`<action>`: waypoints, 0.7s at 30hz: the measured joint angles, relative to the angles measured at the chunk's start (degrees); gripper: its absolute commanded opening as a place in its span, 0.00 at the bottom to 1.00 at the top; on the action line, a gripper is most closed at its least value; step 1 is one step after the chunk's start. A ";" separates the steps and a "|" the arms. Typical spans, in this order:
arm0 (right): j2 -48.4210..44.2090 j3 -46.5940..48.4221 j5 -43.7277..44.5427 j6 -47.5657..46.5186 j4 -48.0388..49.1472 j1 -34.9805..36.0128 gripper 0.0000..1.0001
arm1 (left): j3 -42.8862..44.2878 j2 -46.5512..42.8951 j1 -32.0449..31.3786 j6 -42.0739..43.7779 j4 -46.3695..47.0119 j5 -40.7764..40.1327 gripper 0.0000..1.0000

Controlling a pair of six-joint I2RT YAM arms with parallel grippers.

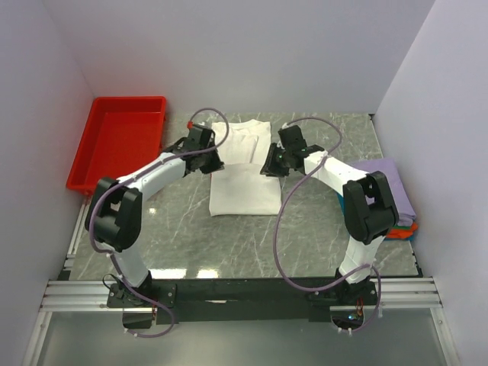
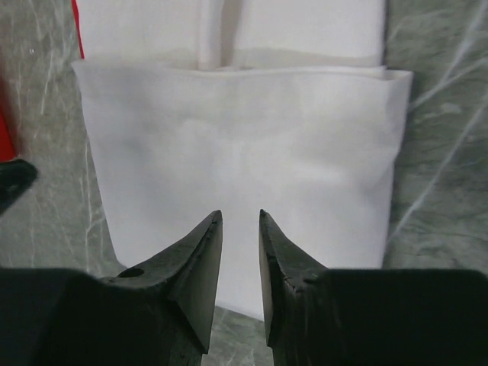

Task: Fold and stack the t-shirts
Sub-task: Fold the tshirt

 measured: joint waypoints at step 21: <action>20.63 21.07 -0.90 -0.55 -3.06 1.79 0.30 | 12.96 21.77 -2.93 -2.19 4.79 9.31 0.01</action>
